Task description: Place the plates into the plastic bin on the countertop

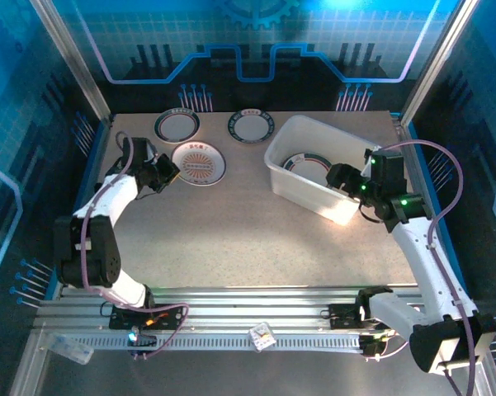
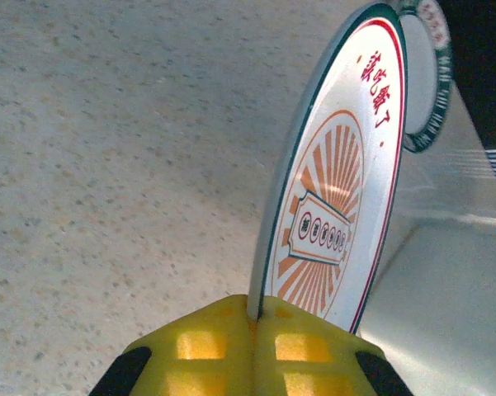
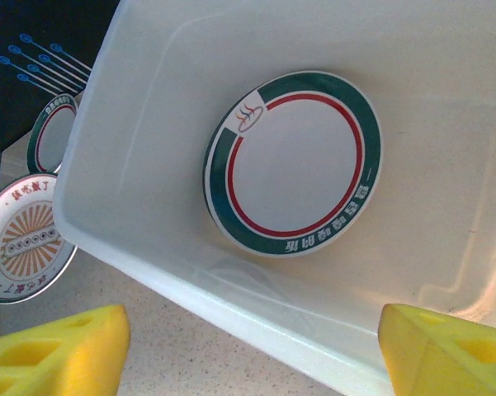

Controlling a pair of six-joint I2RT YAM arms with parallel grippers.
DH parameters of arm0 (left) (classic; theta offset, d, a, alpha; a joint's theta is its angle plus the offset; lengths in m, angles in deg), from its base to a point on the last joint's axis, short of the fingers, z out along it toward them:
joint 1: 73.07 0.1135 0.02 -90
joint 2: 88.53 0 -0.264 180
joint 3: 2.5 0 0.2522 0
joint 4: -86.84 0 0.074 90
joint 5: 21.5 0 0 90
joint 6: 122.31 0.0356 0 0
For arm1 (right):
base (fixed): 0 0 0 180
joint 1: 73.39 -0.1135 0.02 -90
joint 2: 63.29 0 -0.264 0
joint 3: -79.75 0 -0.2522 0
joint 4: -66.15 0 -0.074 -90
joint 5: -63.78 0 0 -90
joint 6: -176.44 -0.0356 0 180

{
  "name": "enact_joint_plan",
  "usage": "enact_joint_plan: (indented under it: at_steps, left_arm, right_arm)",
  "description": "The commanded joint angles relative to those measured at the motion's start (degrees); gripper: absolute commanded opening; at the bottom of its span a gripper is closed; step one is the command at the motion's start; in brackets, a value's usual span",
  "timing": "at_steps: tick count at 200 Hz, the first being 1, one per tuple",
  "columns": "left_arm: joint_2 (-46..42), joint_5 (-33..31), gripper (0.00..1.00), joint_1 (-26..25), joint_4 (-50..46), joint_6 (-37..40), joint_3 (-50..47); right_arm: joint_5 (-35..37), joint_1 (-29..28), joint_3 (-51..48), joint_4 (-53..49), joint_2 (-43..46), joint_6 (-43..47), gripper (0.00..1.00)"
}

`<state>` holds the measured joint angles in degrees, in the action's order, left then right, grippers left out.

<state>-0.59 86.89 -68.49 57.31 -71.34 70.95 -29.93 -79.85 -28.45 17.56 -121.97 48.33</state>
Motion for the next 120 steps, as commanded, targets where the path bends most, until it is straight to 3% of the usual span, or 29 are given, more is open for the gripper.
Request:
enact_joint_plan:
  at_steps: [1,47,120]
  left_arm:
    - [-4.44,4.43,0.01,-1.14,-0.03,-0.45,-1.14]
    - [-9.35,6.70,0.00,-3.68,-1.77,0.09,0.10]
    - [-11.05,11.19,0.00,-7.99,-0.74,-1.13,6.10]
  right_arm:
    - [-2.78,-0.88,-0.48,1.77,0.76,-0.56,0.80]
    - [-9.01,-2.00,1.85,3.63,-1.87,-0.05,0.77]
    - [-18.09,-9.48,10.96,6.00,-11.93,2.36,0.68]
